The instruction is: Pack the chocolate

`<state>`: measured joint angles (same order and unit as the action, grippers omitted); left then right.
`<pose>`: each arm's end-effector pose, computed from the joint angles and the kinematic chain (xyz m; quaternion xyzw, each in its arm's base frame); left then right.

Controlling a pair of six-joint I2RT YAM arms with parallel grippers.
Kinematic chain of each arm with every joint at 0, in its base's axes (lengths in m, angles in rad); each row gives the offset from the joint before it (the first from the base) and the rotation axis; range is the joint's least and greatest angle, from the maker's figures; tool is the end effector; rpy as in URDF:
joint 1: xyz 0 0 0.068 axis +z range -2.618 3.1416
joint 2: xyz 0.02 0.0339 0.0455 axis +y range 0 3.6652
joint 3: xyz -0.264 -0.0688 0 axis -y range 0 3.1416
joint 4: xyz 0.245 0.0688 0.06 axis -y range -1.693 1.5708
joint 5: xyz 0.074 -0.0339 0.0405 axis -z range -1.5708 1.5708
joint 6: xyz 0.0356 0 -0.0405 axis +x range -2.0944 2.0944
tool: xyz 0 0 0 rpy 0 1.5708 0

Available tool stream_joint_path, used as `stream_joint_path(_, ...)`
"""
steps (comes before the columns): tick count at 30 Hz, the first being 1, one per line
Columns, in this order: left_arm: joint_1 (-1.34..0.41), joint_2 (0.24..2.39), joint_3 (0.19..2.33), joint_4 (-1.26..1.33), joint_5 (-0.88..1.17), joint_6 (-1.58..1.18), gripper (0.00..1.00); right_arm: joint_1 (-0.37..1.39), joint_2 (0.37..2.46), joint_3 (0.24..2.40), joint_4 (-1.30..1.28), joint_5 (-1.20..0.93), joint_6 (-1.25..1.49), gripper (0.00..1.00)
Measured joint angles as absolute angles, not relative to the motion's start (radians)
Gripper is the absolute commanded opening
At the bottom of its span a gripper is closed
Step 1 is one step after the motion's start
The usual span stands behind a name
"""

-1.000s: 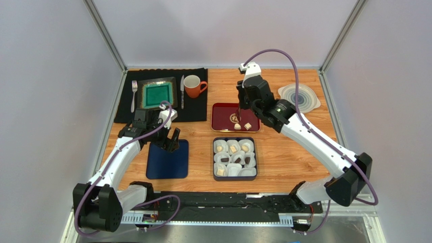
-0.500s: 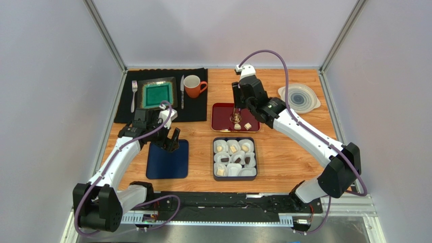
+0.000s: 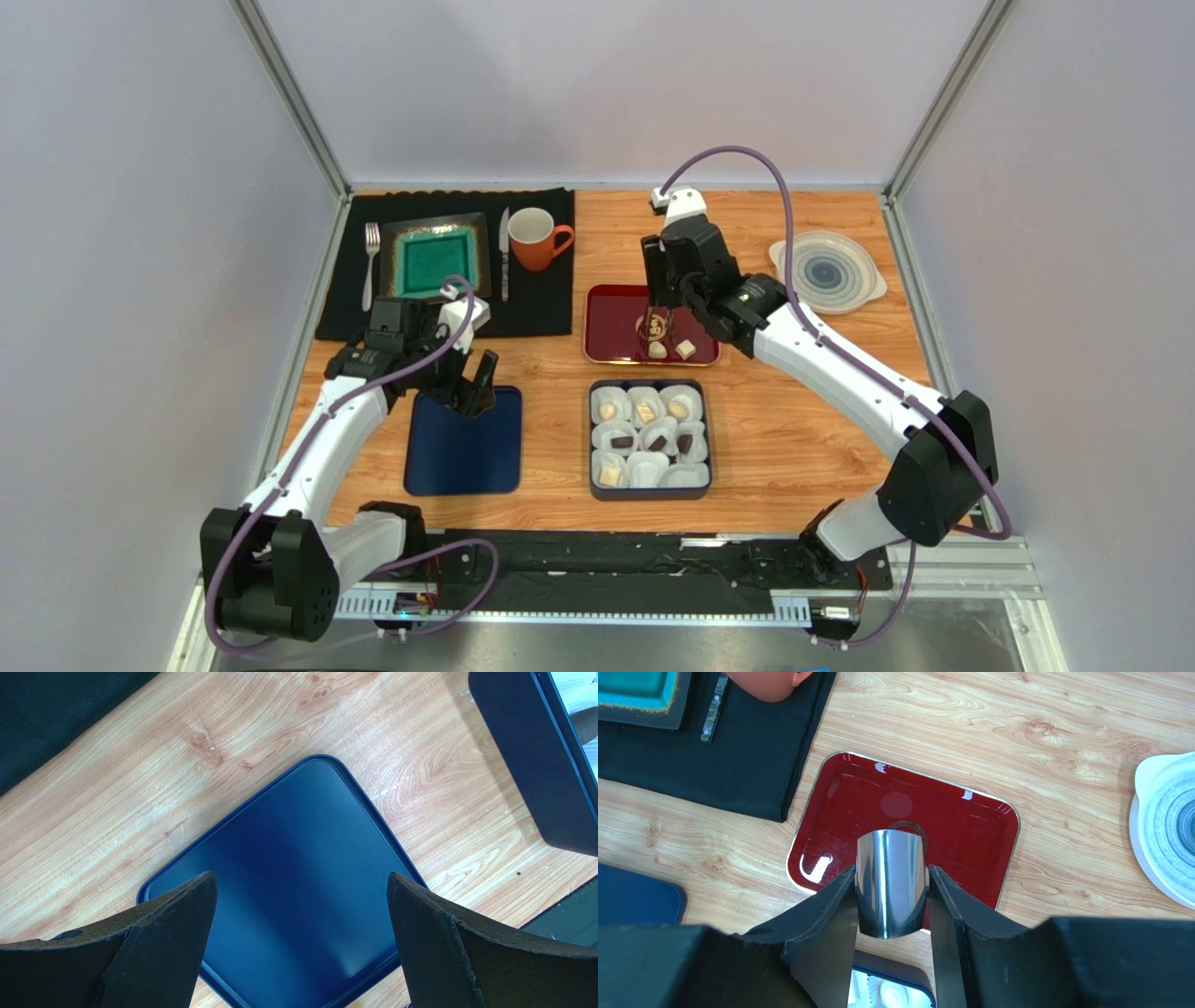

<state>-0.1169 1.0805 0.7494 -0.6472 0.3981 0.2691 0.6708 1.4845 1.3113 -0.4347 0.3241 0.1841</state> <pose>0.2035 -0.0378 0.2349 0.2365 0.9091 -0.1668 0.2997 0.2713 0.2008 0.3319 -0.1383 0.8669 0.0593 0.4752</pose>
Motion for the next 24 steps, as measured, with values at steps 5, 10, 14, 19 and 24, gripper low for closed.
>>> stream_joint_path(5, -0.117, 1.081, 0.750, -0.648, 0.398, 0.270, 0.99, 0.666, 1.492, 1.305, -0.429, 0.319, 0.184, 0.42)
stream_joint_path(10, -0.117, 1.081, 0.757, -0.651, 0.398, 0.271, 0.99, 0.656, 1.505, 1.298, -0.424, 0.311, 0.186, 0.40)
stream_joint_path(14, -0.117, 1.081, 0.762, -0.654, 0.398, 0.272, 0.99, 0.650, 1.509, 1.288, -0.413, 0.303, 0.187, 0.36)
stream_joint_path(19, -0.117, 1.081, 0.762, -0.654, 0.398, 0.272, 0.99, 0.644, 1.509, 1.281, -0.398, 0.300, 0.190, 0.26)
stream_joint_path(24, -0.117, 1.081, 0.762, -0.654, 0.398, 0.272, 0.99, 0.639, 1.509, 1.280, -0.394, 0.294, 0.194, 0.13)
